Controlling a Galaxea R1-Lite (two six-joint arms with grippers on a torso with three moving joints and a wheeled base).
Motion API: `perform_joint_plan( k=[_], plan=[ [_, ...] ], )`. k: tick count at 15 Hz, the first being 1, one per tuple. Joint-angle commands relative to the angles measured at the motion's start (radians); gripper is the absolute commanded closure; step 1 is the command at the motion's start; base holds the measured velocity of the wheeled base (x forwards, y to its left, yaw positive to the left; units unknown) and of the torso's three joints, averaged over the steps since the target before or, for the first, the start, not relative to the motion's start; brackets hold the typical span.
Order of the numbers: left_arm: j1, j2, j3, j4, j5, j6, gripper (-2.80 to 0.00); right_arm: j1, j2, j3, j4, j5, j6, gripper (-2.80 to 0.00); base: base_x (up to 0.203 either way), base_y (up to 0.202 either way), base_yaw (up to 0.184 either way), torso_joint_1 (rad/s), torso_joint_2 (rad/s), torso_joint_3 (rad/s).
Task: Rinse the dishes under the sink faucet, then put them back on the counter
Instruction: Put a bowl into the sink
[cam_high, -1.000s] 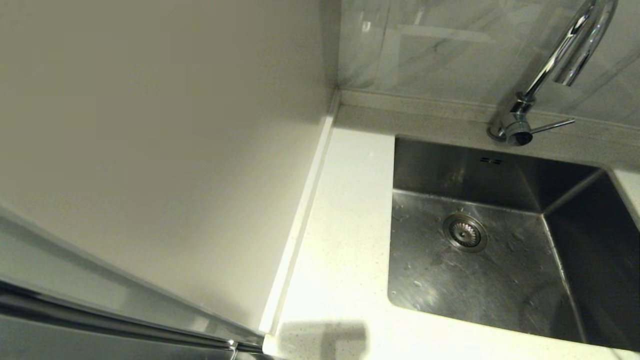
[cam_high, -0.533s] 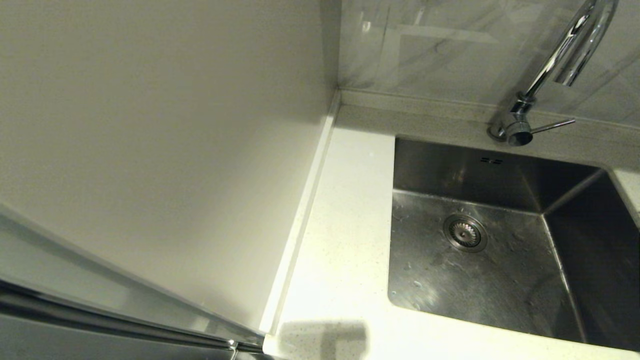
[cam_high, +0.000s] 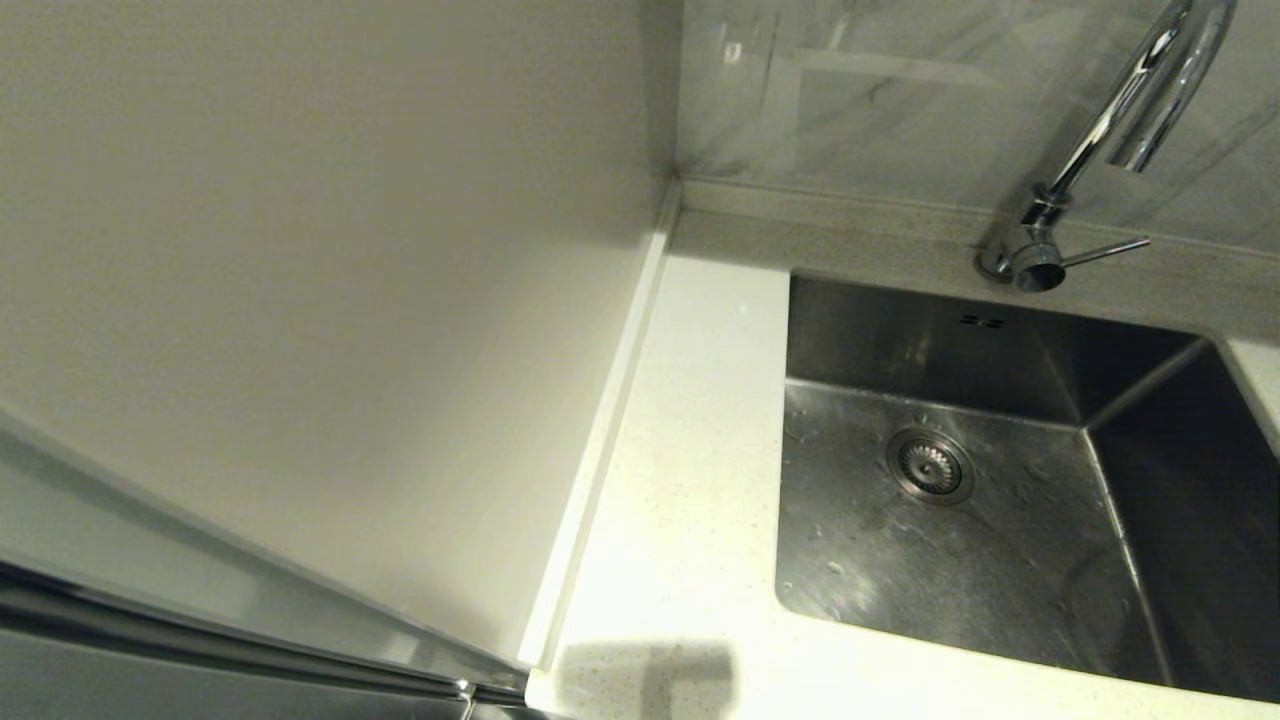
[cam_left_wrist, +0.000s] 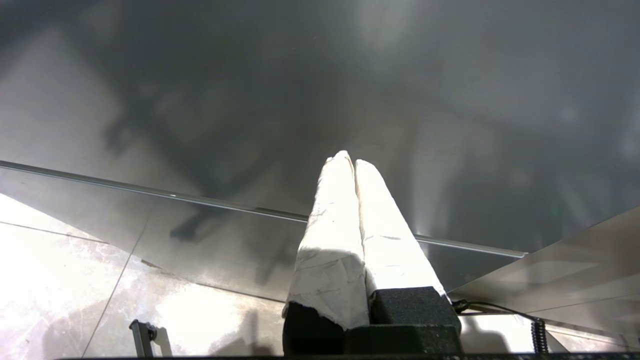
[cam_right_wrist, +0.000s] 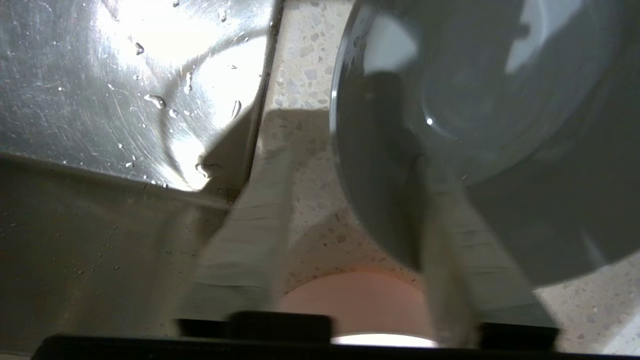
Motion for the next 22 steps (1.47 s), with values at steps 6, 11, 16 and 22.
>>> perform_joint_plan(
  k=[6,11,16,22],
  plan=[
    [0.000,0.000,0.003,0.000,0.001,-0.001,0.00,0.015,-0.080,0.041,0.006,0.012,-0.010,0.00,0.000,0.000,0.000,0.000,0.00,0.000],
    [0.000,0.000,0.003,0.000,0.000,-0.001,0.00,0.085,-0.185,0.108,0.005,0.048,-0.009,0.00,0.000,0.000,0.000,0.000,0.00,0.000],
    [0.000,0.000,0.003,0.000,0.001,-0.001,0.00,0.194,-0.341,0.265,0.006,0.087,0.001,0.00,0.000,0.000,0.000,0.000,0.00,0.000],
    [0.000,-0.001,0.003,0.000,0.000,-0.001,0.00,0.354,-0.352,0.436,0.003,0.074,0.021,0.00,0.000,0.000,0.000,0.000,0.00,0.000]
  ],
)
